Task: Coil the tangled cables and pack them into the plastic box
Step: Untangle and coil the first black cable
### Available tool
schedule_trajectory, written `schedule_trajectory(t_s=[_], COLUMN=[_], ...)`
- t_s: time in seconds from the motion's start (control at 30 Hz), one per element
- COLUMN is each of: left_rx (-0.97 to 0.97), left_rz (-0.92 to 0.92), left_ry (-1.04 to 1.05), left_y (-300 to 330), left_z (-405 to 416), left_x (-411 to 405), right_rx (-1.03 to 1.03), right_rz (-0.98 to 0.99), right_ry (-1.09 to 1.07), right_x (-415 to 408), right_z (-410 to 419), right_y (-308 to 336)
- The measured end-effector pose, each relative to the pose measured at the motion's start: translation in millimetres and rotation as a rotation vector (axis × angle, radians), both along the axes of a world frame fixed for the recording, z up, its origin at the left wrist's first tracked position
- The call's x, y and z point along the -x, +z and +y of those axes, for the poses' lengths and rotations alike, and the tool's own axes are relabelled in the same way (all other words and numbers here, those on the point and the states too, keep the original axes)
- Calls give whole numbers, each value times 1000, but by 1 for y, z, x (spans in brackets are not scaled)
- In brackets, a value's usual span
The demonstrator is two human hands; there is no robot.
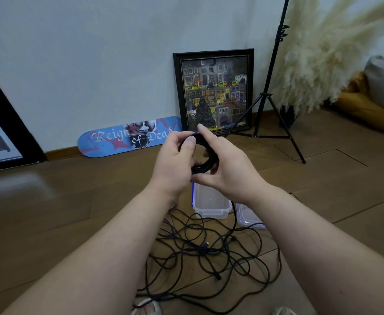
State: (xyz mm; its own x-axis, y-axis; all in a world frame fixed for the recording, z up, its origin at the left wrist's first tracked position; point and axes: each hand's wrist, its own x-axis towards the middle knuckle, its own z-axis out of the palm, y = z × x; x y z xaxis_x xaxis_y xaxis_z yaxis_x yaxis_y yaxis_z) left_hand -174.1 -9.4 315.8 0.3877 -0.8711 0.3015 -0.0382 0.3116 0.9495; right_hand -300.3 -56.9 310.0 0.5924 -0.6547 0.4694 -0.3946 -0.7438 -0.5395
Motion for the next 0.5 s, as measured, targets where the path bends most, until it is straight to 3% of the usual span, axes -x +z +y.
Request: schedule_trajectory(t_s=[0.2, 0.5], left_rx=[22, -8], left_rz=[142, -86], left_ry=[-173, -102], left_y=[2, 2], left_z=[6, 9], left_x=[2, 1], right_rx=[-143, -236], right_rz=[-220, -295], right_ry=[-39, -60], right_x=[-3, -10], right_z=[-1, 2], right_y=[-3, -5])
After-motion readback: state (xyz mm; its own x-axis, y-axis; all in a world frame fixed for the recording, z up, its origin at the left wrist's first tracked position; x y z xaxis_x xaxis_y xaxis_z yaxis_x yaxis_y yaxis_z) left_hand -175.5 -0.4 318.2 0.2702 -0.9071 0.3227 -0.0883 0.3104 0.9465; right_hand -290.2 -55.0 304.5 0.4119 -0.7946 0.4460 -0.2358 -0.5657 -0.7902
